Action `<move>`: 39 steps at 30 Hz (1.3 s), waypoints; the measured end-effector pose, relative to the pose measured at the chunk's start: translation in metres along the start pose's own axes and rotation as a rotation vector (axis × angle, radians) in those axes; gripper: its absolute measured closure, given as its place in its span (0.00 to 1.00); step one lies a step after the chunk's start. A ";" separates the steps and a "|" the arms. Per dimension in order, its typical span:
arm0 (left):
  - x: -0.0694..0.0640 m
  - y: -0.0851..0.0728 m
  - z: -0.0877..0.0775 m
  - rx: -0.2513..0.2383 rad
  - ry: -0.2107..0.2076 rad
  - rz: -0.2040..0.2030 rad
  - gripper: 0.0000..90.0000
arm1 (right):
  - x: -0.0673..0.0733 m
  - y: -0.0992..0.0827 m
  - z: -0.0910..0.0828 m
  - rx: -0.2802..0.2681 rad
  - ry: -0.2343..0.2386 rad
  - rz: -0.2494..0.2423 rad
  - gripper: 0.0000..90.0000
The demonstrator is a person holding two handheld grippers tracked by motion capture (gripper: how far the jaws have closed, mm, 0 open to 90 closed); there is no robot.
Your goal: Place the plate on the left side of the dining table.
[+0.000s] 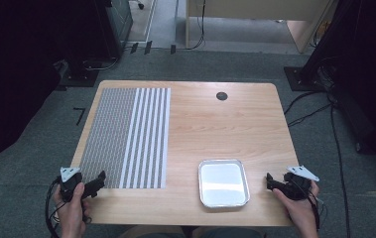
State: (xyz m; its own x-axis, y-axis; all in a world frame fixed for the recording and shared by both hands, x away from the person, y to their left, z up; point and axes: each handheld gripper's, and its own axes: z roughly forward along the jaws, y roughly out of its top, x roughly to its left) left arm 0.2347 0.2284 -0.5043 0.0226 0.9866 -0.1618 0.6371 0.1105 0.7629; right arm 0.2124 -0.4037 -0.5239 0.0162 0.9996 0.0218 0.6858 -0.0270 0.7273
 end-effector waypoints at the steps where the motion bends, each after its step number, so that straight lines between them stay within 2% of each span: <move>1: 0.000 0.000 0.000 0.000 0.000 0.000 0.16 | 0.000 0.000 0.000 0.000 0.000 0.000 0.17; 2: 0.000 0.000 0.000 -0.003 -0.001 0.003 0.16 | 0.004 0.001 -0.002 -0.014 -0.042 -0.040 0.23; 3: -0.001 0.000 0.000 0.009 -0.009 0.014 0.16 | 0.004 0.001 -0.002 -0.014 -0.042 -0.040 0.23; 4: -0.002 -0.001 0.001 0.018 -0.003 0.029 0.16 | 0.008 0.002 -0.003 -0.017 -0.072 -0.075 0.26; 5: -0.003 -0.002 0.002 0.025 0.009 0.041 0.16 | 0.008 0.002 -0.003 -0.017 -0.072 -0.075 0.26; 7: -0.005 -0.002 0.001 0.028 0.001 0.045 0.16 | 0.013 0.003 -0.005 -0.013 -0.085 -0.099 0.28; 10: -0.008 0.000 0.000 0.026 -0.022 0.033 0.16 | 0.015 0.004 -0.006 -0.016 -0.087 -0.102 0.28; 11: -0.010 0.001 -0.001 0.023 -0.024 0.024 0.15 | 0.017 0.006 -0.009 -0.028 -0.084 -0.081 0.29; 14: -0.012 0.002 -0.003 0.018 -0.040 0.017 0.14 | 0.018 0.008 -0.013 -0.050 -0.087 -0.065 0.32; 17: -0.016 0.003 -0.005 0.011 -0.047 0.016 0.11 | 0.023 0.011 -0.019 -0.072 -0.120 -0.061 0.35; 21: -0.021 0.003 -0.006 0.011 -0.060 0.011 0.11 | 0.024 0.012 -0.022 -0.082 -0.109 -0.032 0.37; 24: -0.025 0.003 -0.007 0.007 -0.068 0.008 0.11 | 0.027 0.014 -0.026 -0.111 -0.094 -0.008 0.39; 29: -0.033 0.002 -0.006 0.005 -0.077 0.002 0.11 | 0.032 0.012 -0.028 -0.148 -0.089 -0.014 0.39; 31: -0.035 0.002 -0.006 0.003 -0.081 0.000 0.11 | 0.034 0.011 -0.028 -0.146 -0.087 -0.013 0.39; 36: -0.044 0.001 -0.006 0.009 -0.099 0.000 0.11 | 0.039 0.011 -0.029 -0.154 -0.048 0.003 0.42; 37: -0.049 0.000 -0.006 0.006 -0.105 0.002 0.10 | 0.043 0.010 -0.030 -0.162 -0.033 -0.001 0.42; 39: -0.051 0.000 -0.006 0.006 -0.103 0.005 0.10 | 0.045 0.010 -0.030 -0.166 -0.033 -0.010 0.42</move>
State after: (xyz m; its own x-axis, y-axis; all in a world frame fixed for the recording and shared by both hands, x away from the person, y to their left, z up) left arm 0.2293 0.1786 -0.4923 0.1050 0.9694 -0.2221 0.6414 0.1047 0.7600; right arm 0.1985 -0.3595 -0.4950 0.0351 0.9994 -0.0067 0.5568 -0.0140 0.8305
